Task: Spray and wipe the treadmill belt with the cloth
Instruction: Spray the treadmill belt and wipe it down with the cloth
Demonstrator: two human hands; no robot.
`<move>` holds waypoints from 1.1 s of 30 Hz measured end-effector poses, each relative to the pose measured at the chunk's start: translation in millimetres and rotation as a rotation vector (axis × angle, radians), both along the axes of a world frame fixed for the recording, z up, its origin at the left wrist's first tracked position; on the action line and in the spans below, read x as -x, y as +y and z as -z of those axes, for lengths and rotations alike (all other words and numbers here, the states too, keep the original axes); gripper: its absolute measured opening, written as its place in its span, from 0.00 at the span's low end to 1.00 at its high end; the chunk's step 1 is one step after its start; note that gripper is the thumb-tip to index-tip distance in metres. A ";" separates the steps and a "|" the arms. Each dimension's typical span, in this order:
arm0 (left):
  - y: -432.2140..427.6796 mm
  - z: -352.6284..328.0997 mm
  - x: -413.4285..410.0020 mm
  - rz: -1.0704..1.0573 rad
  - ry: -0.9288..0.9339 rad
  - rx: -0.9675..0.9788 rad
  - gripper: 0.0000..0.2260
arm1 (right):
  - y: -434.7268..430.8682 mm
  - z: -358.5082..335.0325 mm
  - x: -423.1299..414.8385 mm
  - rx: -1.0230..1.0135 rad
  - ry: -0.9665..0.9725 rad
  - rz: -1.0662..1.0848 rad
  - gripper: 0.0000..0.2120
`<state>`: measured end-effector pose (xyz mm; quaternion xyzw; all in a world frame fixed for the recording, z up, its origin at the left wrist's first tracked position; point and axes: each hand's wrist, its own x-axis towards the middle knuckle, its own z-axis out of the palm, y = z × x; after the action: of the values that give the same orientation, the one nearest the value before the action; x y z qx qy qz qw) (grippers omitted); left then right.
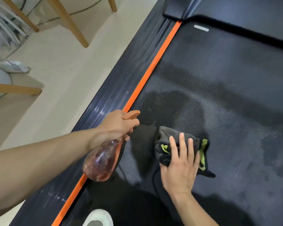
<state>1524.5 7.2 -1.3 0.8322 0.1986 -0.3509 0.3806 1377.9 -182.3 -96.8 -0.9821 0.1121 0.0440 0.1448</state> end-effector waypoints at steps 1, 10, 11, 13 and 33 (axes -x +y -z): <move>0.9 2.0 0.0 -0.015 0.023 -0.008 0.08 | 3.3 0.5 -0.1 -0.003 -0.001 -0.009 0.46; -2.5 2.1 -22.0 0.099 -0.159 0.104 0.19 | -28.3 4.3 -182.5 -0.018 -0.063 0.039 0.34; -3.0 1.0 -26.6 0.088 -0.186 0.114 0.19 | -29.3 3.7 -213.0 -0.038 -0.038 0.027 0.33; -3.1 -2.0 -38.3 0.018 -0.214 0.153 0.19 | -23.5 1.1 -246.1 -0.068 0.010 0.001 0.33; 15.3 -3.9 -57.1 -0.153 -0.092 0.344 0.07 | 20.0 2.6 -128.7 0.041 -0.035 -0.442 0.43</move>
<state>1581.6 22.4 2.6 0.7526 0.1808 -0.3113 0.5513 1506.6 -162.3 -99.4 -0.9862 -0.1074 0.0554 0.1133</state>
